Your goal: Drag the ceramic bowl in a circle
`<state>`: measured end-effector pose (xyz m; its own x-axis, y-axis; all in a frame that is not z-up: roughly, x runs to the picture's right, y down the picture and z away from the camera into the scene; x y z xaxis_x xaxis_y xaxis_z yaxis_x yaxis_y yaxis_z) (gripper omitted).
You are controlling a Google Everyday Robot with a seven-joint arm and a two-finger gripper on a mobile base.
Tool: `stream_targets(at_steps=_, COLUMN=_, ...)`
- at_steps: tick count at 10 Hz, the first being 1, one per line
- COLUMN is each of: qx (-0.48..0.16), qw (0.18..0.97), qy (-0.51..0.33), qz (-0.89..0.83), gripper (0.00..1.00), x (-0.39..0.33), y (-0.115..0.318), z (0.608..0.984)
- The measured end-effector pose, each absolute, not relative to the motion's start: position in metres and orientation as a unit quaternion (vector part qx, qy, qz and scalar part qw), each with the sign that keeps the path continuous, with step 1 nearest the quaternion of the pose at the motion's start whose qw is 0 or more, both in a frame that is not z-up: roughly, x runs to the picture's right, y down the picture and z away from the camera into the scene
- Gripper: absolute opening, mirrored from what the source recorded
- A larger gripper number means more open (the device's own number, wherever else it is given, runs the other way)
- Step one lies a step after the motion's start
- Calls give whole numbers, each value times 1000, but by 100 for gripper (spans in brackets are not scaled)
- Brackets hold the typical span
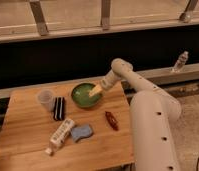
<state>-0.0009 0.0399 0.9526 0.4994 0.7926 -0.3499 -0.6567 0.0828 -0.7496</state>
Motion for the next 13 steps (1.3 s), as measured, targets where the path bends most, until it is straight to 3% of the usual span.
stream_targets(at_steps=4, qx=-472, qw=733, qy=-74, qz=484, gripper=27, x=0, y=46, z=947)
stream_targets(at_steps=7, qx=-474, qw=738, qy=-75, qz=475, gripper=1, x=-2, y=48, z=943)
stream_targets(at_steps=10, qx=-467, qw=737, qy=-79, qz=482, gripper=0, x=8, y=35, z=937)
stream_targets(at_steps=13, qx=-438, qw=744, qy=-70, qz=500, gripper=0, x=41, y=-6, z=943)
